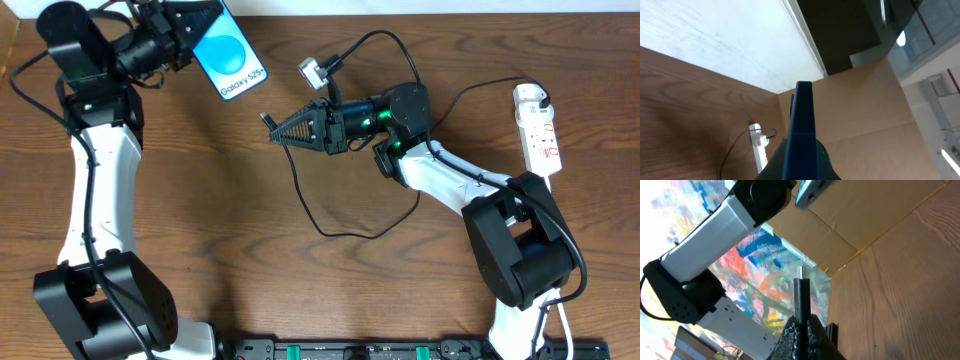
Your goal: Plug charger to phone and switch on socket
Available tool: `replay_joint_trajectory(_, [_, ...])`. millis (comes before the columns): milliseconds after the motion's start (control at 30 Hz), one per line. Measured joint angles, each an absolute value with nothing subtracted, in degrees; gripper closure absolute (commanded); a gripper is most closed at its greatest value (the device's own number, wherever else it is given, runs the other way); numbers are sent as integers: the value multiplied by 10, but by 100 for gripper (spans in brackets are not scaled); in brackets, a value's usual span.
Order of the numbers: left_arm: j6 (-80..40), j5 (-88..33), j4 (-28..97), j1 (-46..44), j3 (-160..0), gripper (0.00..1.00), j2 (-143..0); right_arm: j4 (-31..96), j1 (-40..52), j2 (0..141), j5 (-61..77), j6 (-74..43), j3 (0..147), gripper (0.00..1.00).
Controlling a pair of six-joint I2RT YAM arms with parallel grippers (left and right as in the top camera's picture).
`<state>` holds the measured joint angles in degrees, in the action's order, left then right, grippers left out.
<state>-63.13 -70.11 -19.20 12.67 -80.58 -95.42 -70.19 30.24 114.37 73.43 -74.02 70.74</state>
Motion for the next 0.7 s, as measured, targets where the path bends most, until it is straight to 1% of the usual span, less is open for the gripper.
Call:
replay_joint_trajectory(100, [-613,-701,-177,119,-806,93,-954,-702,295,1144,729,-744,707,99])
replay_joint_trajectory(300, [-578,-676,-99,118,-806,93,-954,-701,285,1144,720,-744,707,99])
replay_joint_trajectory(500, [-555,-666,-93,112,-806,93,-954,-650,285,1144,717,-734,707,99])
replay_joint_trajectory(700, [-536,-656,-93,89,-806,93,-954,-645,285,1144,715,-728,707,99])
